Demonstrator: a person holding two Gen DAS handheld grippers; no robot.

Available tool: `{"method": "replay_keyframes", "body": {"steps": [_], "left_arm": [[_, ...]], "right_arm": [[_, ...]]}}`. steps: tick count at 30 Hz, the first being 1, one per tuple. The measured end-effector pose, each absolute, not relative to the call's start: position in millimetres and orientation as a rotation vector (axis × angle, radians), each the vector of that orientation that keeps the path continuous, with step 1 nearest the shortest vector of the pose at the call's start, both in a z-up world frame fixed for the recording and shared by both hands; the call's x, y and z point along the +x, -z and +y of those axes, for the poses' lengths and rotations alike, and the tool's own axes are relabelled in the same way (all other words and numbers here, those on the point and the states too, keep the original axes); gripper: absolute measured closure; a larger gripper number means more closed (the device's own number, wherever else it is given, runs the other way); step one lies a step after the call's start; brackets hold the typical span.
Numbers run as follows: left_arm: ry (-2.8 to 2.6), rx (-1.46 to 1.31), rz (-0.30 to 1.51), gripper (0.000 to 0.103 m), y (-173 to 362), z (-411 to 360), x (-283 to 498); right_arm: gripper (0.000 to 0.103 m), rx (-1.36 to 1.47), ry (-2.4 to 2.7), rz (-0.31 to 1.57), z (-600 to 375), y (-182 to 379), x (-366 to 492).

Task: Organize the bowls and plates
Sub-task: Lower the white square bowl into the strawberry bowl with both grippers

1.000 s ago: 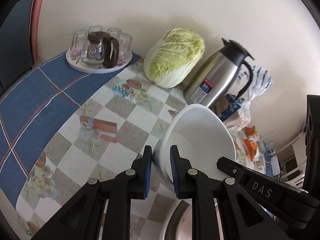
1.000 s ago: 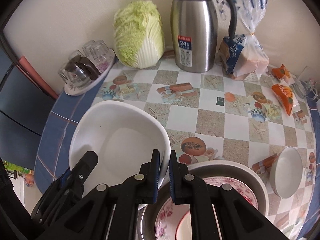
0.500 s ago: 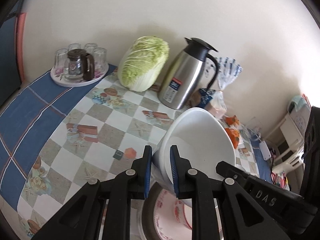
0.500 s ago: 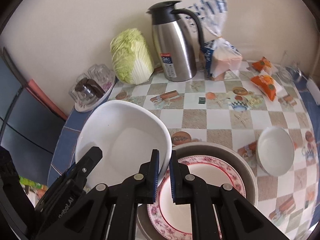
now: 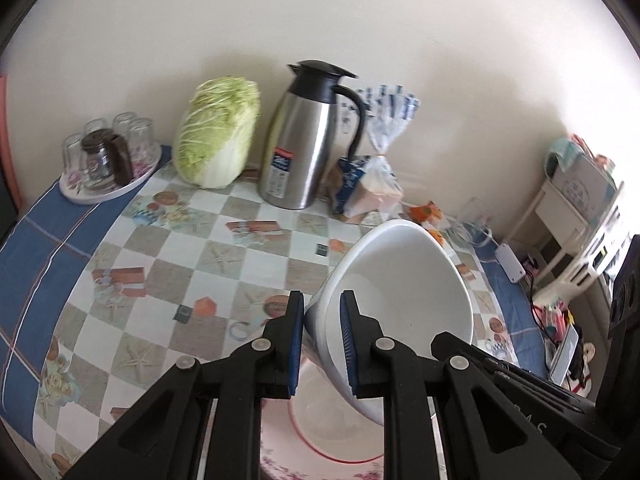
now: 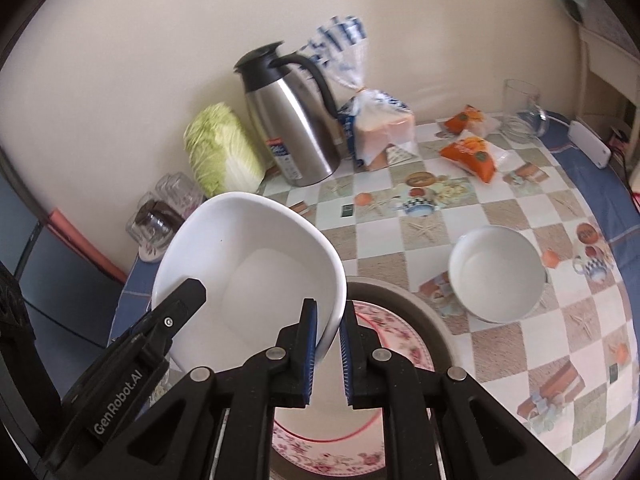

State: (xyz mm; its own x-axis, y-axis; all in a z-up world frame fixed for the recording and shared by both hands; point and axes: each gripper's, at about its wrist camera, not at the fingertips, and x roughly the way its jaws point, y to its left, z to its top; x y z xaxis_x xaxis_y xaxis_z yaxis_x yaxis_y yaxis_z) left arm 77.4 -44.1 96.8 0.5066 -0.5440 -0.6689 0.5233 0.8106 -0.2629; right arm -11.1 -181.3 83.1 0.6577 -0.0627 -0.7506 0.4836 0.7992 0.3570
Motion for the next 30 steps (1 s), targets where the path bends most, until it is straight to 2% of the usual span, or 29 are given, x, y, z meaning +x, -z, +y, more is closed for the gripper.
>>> {"method": "replay_keyframes", "body": {"steps": [9,30], "left_arm": [[0.671,0.06,0.801,0.084,-100.2,-74.5,60.0],[0.605,0.138,0.845,0.084,-96.2,-77.7,46.6]], "right_arm": [[0.09,0.621,0.372,0.759,-203.9,-81.2,-40.3],[0.089,0.666,0.313,0.805,-207.8,-69.4,-51.2]]}}
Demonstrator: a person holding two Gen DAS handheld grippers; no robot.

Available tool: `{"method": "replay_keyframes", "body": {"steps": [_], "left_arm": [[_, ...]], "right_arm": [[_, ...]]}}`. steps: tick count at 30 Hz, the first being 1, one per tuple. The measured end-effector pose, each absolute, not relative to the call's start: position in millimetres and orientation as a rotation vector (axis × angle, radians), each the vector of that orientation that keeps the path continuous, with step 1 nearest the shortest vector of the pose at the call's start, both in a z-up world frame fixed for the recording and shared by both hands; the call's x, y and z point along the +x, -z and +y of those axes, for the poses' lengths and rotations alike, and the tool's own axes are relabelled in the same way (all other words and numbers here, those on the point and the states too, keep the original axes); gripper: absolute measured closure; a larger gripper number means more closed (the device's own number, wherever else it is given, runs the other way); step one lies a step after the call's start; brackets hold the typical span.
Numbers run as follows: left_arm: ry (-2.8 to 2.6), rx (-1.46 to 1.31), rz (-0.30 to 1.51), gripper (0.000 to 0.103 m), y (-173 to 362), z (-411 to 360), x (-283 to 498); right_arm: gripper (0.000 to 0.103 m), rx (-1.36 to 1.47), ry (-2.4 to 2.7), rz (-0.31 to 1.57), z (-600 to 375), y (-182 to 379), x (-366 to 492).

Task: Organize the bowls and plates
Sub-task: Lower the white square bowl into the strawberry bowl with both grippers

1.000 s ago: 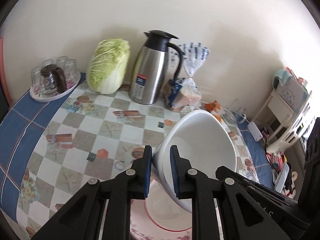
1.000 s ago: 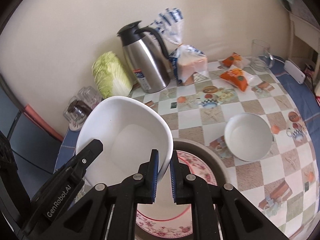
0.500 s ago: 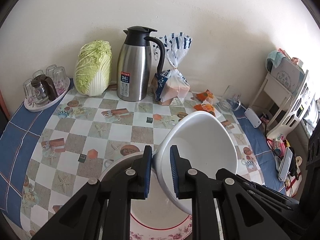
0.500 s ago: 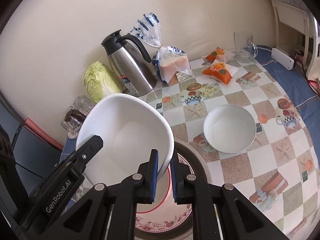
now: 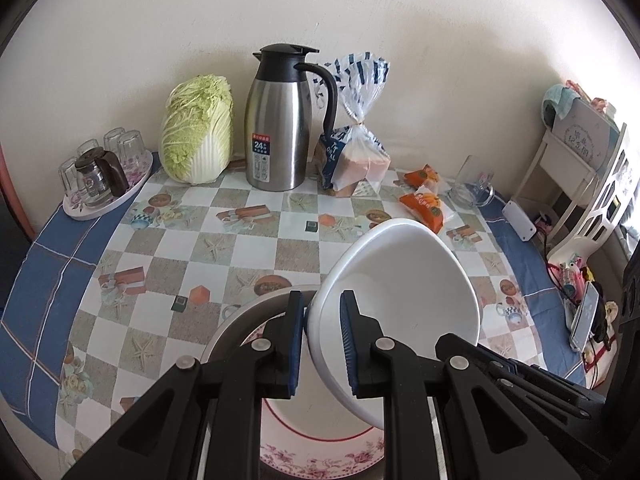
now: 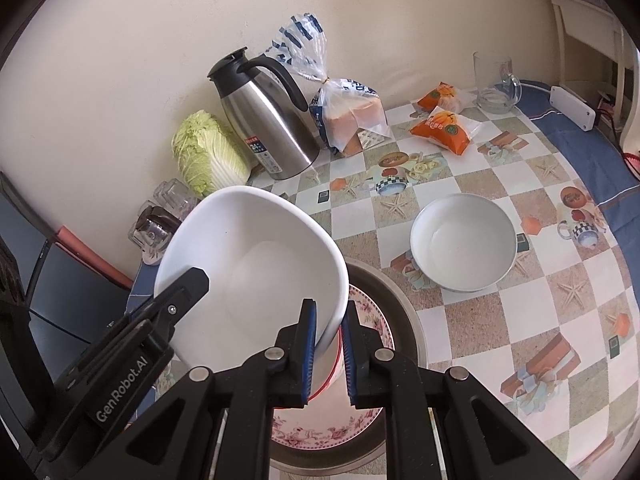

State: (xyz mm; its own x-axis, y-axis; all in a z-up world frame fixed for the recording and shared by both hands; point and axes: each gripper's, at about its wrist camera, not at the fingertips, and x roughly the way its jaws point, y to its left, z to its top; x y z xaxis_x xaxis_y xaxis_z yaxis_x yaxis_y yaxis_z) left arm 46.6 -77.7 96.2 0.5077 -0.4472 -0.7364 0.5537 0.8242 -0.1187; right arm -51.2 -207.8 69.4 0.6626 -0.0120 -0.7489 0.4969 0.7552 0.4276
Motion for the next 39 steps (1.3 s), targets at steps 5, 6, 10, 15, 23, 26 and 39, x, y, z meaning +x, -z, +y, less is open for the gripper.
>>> {"method": "replay_keyframes", "body": {"steps": [5,6,10,15,23,26,39], "left_arm": [[0.571,0.16,0.878,0.084,-87.1,-74.5,46.3],[0.563,0.163,0.884,0.084,-85.5,-72.9,46.4],[0.537,0.166,0.893,0.084,-83.0,-65.9,46.2],[0.51,0.172,0.912,0.084,-77.9,-59.4,47.0],[0.515,0.176,0.934,0.084,-74.2,-57.8,49.5],[0.516,0.186,0.943,0.084,-71.7,-61.8,49.5],[0.511,0.205,0.994,0.082,-61.1,-65.1,52.9]], "right_arm": [[0.089,0.665,0.302,0.825,-204.2,-65.5,-48.7],[0.089,0.666,0.297,0.83,-203.1,-63.9,-47.9],[0.087,0.658,0.278,0.85,-195.6,-60.7,-45.0],[0.087,0.628,0.265,0.87,-184.4,-58.1,-40.2],[0.087,0.632,0.261,0.893,-183.2,-52.8,-37.0],[0.087,0.637,0.266,0.904,-185.1,-50.3,-36.2],[0.087,0.643,0.271,0.932,-185.4,-42.5,-34.1]]}}
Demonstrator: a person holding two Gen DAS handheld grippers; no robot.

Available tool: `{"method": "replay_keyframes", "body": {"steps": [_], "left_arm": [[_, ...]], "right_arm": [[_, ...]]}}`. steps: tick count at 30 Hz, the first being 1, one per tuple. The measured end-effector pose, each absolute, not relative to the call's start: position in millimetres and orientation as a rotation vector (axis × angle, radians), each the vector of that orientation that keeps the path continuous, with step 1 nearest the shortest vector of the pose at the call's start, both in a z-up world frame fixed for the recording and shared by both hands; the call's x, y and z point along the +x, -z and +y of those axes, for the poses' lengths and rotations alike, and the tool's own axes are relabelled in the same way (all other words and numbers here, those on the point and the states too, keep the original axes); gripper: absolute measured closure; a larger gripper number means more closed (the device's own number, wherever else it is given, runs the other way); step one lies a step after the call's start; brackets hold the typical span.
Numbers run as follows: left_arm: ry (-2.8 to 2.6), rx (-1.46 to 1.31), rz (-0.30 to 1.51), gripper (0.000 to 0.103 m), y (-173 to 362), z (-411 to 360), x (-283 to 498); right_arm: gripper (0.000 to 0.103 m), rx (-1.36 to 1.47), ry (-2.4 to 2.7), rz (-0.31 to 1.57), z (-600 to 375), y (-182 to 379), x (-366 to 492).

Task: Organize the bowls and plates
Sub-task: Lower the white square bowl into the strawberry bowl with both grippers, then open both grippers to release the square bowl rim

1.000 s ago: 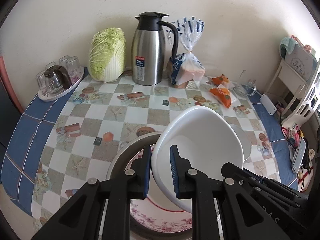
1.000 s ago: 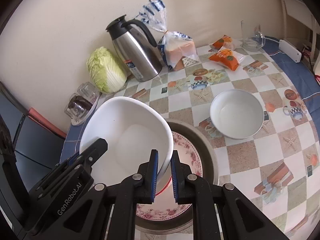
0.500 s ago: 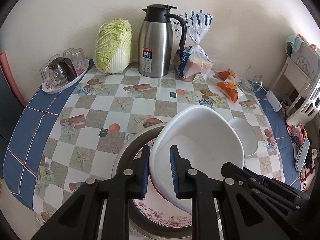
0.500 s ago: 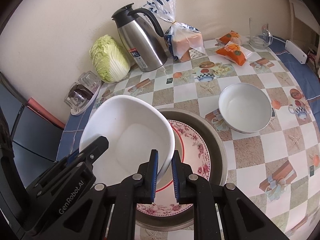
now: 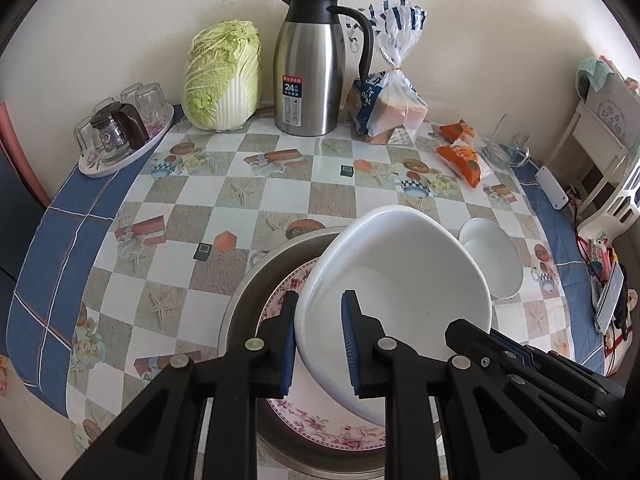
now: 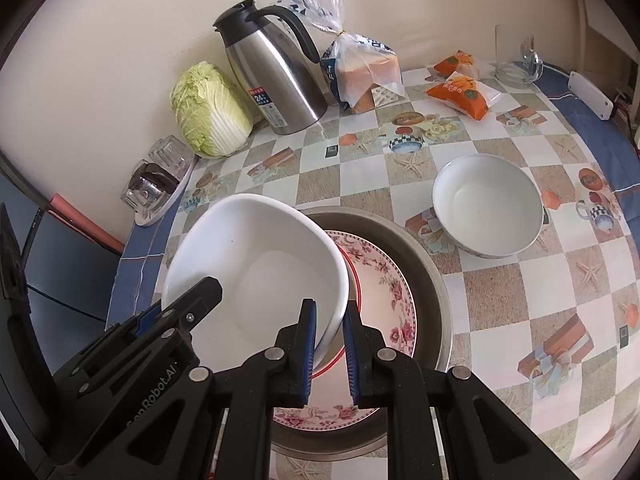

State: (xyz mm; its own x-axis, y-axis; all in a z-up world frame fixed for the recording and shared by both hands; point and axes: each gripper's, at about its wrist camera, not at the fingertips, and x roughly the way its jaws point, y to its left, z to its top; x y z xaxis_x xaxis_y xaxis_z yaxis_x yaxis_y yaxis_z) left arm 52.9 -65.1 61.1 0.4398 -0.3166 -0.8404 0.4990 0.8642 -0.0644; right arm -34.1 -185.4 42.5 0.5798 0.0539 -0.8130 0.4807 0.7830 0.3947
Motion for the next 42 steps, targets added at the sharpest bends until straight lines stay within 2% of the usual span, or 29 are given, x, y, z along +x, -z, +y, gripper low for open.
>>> {"method": "replay_keyframes", "body": {"steps": [5,10,42], "left_arm": [[0.503,0.198,1.015,0.082,-58.5,-65.2,54.8],[0.513,0.207,1.028,0.076,-55.1,-68.0,54.4],[0.511,0.193,1.041,0.07,-53.0,-67.2,60.2]], "right_arm": [[0.087,0.652,0.268,0.942,-186.7,-39.0,-33.0],[0.087,0.663,0.27,0.948,-188.6,-37.1,-32.4],[0.086,0.676,0.284,0.944,-193.4,-34.1,-26.5]]}}
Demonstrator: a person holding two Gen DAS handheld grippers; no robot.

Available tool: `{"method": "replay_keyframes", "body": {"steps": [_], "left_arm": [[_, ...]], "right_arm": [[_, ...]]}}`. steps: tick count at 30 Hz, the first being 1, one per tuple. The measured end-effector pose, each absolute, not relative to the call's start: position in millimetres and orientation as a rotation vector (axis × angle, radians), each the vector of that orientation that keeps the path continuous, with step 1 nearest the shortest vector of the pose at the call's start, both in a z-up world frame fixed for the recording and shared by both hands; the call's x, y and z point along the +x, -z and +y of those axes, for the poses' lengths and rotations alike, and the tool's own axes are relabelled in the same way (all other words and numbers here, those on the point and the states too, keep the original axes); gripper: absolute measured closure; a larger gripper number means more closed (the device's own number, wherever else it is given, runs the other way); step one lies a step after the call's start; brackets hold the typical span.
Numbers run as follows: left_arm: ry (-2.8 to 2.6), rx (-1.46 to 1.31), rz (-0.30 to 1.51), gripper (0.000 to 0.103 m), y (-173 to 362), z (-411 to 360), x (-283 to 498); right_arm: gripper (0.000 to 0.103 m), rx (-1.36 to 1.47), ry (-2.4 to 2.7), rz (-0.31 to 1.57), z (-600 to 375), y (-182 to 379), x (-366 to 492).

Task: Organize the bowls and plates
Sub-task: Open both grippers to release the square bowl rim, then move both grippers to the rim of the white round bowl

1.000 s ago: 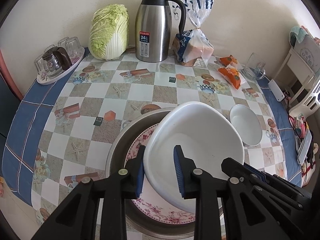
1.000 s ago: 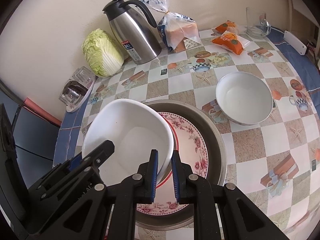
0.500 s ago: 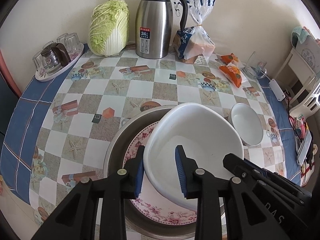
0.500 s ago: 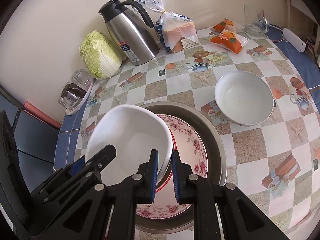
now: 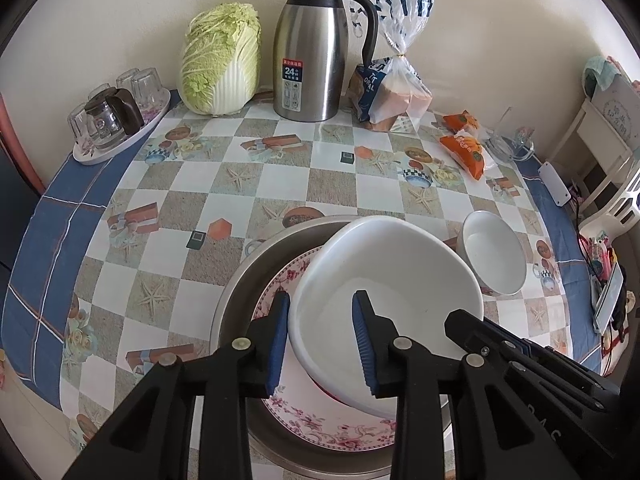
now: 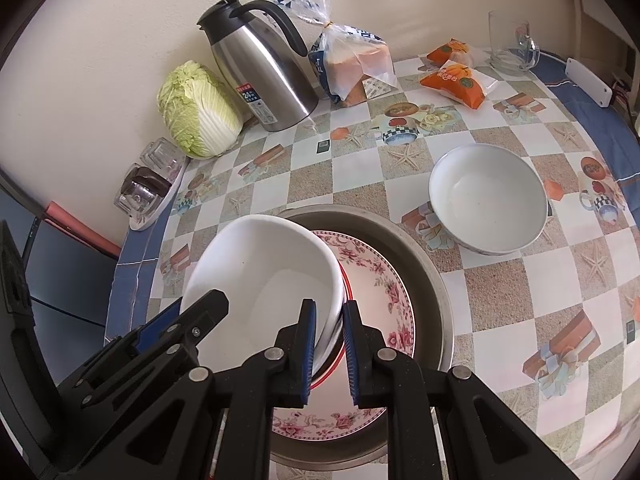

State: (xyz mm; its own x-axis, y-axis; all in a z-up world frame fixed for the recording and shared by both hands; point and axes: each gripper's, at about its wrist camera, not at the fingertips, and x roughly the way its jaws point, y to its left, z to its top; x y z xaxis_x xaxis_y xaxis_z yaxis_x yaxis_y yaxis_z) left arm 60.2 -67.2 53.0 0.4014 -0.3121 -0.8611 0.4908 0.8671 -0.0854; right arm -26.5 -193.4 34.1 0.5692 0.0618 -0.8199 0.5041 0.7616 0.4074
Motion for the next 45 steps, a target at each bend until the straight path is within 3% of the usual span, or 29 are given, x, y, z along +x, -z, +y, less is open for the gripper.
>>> {"method": "replay_keyframes", "body": {"steps": [11,16,22,23,26,28,30,34,36,45], "left_arm": [[0.537,0.144,0.98,0.067,-74.3,-60.5,56.4],[0.558,0.124,0.935,0.038,-88.0,-64.5,53.4],[0.548,0.147,0.91,0.026,-91.2,-78.6,50.0],[0.549,0.151,0.91,0.025,-90.8,-81.5,49.2],[0.564,0.167,0.906,0.018,-89.3,-91.6,45.2],[0.563,0.194,0.89,0.016,-88.5,-100.1,41.1],[0.557,0.217,0.873,0.009,-88.1,-107.4,37.6],[0.555,0.256,0.84,0.008,-90.0,-121.7,33.1],[0.569,0.27,0.83,0.008,-91.2,-131.1,32.0],[0.633,0.263,0.914,0.008,-87.0,-185.9,45.7]], "right_arm": [[0.086,0.668,0.272,0.886,-195.7,-49.1,-33.8],[0.086,0.703,0.276,0.824,-211.5,-61.1,-45.9],[0.087,0.78,0.37,0.813,-252.4,-51.3,-66.5],[0.085,0.788,0.391,0.816,-259.8,-48.8,-70.6],[0.061,0.819,0.465,0.818,-284.4,-40.5,-85.1],[0.054,0.827,0.519,0.825,-300.1,-35.5,-94.4],[0.032,0.831,0.559,0.843,-313.6,-29.5,-101.8],[0.014,0.899,0.59,0.846,-338.2,-11.9,-115.2],[0.0,0.916,0.593,0.851,-345.3,-5.9,-117.8],[0.0,0.874,0.601,0.866,-357.3,4.4,-107.4]]}}
